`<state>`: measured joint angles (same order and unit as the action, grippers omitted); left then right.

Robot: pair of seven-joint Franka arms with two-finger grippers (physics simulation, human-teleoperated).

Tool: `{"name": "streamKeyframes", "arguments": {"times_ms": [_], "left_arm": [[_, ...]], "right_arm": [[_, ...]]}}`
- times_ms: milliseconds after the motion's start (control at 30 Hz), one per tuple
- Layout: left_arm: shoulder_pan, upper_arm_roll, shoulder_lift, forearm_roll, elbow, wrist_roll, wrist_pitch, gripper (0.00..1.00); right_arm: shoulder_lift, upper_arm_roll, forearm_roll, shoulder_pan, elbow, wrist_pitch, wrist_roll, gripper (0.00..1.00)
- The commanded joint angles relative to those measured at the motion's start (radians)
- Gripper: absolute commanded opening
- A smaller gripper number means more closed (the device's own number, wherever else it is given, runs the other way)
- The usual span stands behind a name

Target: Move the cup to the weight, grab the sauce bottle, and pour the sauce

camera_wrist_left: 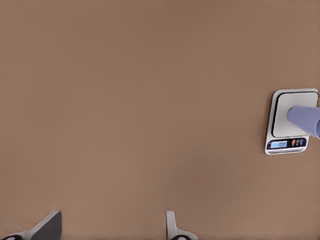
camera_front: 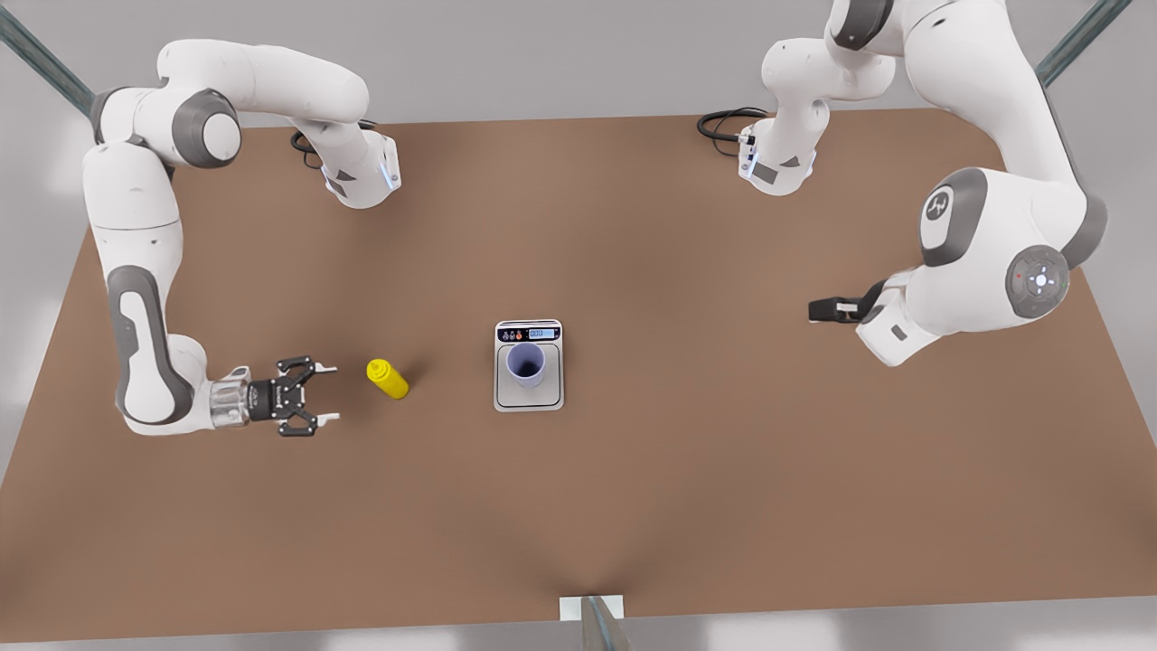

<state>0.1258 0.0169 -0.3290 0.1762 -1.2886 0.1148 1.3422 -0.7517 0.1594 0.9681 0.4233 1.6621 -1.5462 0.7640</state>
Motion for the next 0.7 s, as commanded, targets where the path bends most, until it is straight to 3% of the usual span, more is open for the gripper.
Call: {"name": "streamKeyframes", "arguments": {"times_ms": [0, 233, 667], "left_arm": [[0.000, 0.000, 0.001, 0.006, 0.000, -0.001, 0.000, 1.00], [0.000, 0.006, -0.002, 0.006, 0.000, -0.003, 0.002, 1.00], [0.000, 0.006, -0.005, 0.011, -0.002, -0.001, 0.002, 1.00]], "right_arm": [[0.005, 0.002, 0.000, 0.000, 0.005, 0.000, 0.000, 1.00], [0.069, 0.065, 0.011, 0.005, 0.157, -0.120, -0.017, 1.00], [0.005, 0.080, 0.015, 0.009, 0.182, -0.198, -0.163, 1.00]]}}
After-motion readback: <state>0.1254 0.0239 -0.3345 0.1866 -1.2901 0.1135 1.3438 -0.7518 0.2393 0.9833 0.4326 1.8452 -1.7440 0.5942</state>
